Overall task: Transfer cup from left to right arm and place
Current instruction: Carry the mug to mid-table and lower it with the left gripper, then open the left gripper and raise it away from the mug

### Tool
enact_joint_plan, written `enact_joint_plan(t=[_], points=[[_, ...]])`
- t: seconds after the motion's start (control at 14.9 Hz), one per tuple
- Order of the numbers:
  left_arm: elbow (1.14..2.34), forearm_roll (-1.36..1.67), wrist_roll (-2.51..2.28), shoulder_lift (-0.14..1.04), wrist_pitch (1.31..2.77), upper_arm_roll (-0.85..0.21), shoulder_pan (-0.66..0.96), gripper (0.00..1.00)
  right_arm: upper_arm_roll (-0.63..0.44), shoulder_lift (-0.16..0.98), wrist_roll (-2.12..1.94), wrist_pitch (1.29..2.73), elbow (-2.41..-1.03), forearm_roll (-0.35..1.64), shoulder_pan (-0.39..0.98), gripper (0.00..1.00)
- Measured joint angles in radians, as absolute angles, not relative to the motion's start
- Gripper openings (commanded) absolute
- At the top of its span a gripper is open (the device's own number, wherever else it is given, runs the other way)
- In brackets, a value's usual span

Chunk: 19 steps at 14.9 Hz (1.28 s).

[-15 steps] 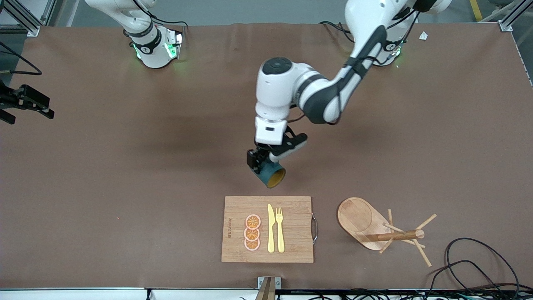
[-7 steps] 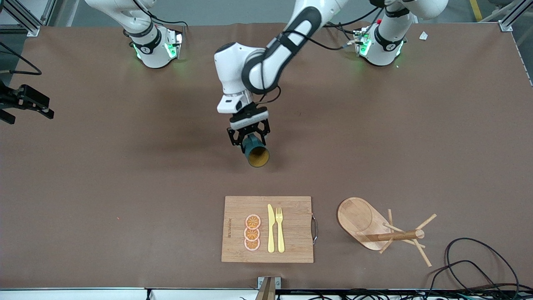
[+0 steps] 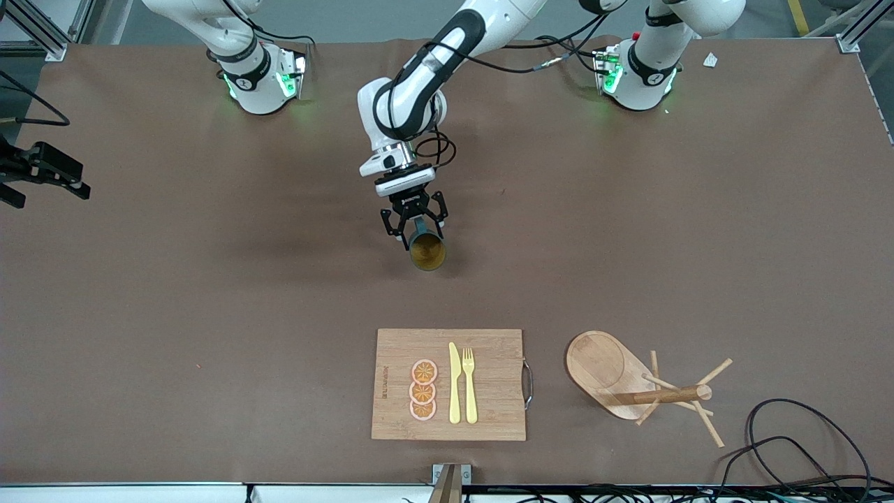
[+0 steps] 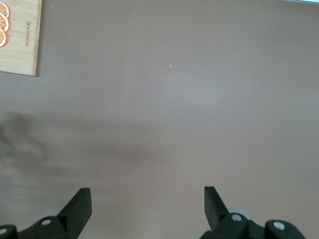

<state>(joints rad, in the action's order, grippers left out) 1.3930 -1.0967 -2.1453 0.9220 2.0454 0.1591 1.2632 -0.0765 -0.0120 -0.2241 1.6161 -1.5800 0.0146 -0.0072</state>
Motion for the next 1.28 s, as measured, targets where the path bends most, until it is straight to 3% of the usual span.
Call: enact_joint_plan(t=[0.47,0.54,0.6,0.67,1.01,1.28], points=[[1.389,-1.322,-2.392,1.019,2.023,0.159,1.277,0.53,-0.077,-0.012,-0.224,1.616,-1.58,0.015,-0.007,1.0],[1.389,-1.354,-2.422,1.035,2.013,0.16,1.282,0.63,-0.077,-0.012,-0.224,1.616,-1.58,0.015,-0.007,1.0],[1.388,-1.377,-2.441,1.045,1.997,0.16,1.287,0.87,-0.077,-0.012,-0.224,1.616,-1.58,0.015,-0.007,1.0],[1.387,-1.386,-2.446,1.05,1.987,0.16,1.292,1.0,-0.077,-0.012,-0.224,1.616,-1.58,0.015,-0.007,1.0],[1.377,-1.375,-2.448,1.052,1.948,0.147,1.315,1.0,-0.077,-0.012,-0.224,1.616,-1.58,0.015,-0.007,1.0],[1.35,-1.272,-2.394,1.011,1.857,0.071,1.338,1.0,-0.077,-0.012,-0.224,1.616,-1.58,0.015,-0.007,1.0]])
